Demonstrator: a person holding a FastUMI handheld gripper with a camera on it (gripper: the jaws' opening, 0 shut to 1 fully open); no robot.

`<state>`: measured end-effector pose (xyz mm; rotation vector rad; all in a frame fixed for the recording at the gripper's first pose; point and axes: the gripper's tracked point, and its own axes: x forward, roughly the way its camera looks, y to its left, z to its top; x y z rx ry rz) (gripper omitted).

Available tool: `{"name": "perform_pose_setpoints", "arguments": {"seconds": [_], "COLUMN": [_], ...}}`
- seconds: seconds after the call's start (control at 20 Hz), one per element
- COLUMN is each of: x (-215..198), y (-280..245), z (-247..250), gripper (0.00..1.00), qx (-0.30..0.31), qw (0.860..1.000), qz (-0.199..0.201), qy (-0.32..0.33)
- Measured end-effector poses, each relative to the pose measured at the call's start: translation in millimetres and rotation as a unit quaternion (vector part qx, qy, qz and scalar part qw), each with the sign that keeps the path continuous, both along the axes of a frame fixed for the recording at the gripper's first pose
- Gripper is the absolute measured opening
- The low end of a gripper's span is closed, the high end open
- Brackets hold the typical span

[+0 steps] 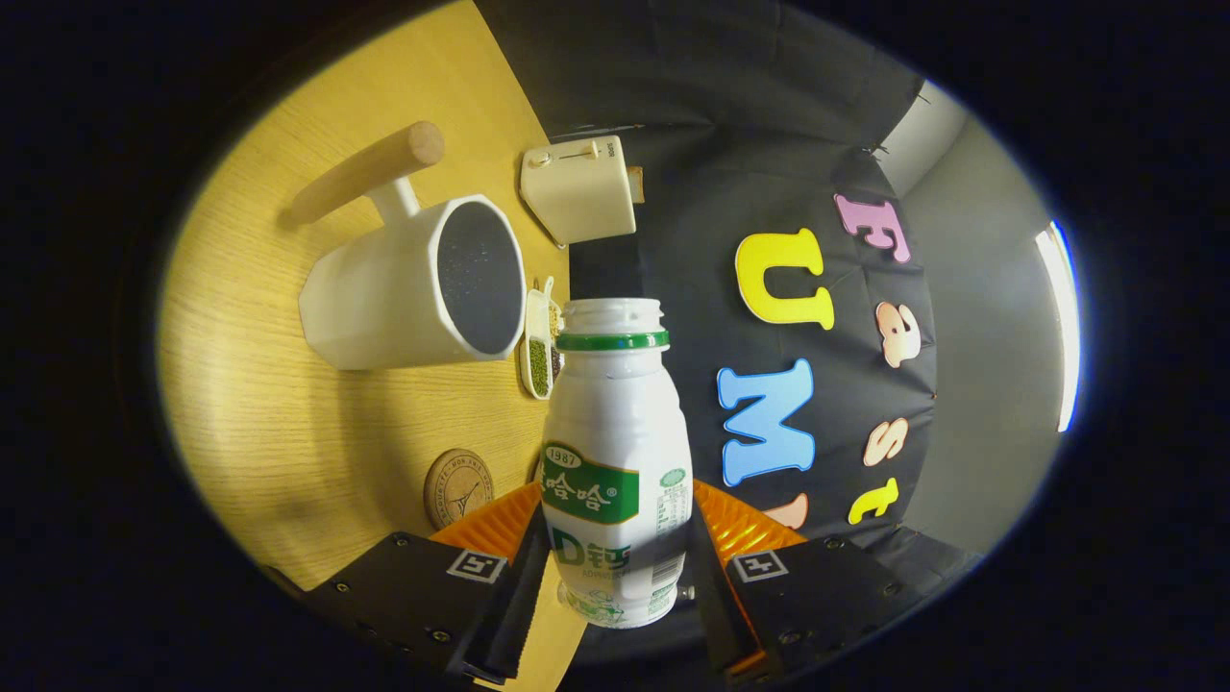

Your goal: Take the bottle from table, then pour the juice into the cup, finally place the bottle on the coaster

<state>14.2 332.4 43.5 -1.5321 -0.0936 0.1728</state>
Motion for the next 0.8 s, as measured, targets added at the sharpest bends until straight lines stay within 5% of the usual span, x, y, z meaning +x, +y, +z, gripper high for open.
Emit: {"name": "perform_pose_setpoints", "arguments": {"seconds": [0.8], "x": [1.1], "y": [0.1], "z": [1.6], "gripper": [0.71], "qx": [-0.053], "qw": [0.999], "qz": [-0.003], "qy": [-0.011]}}
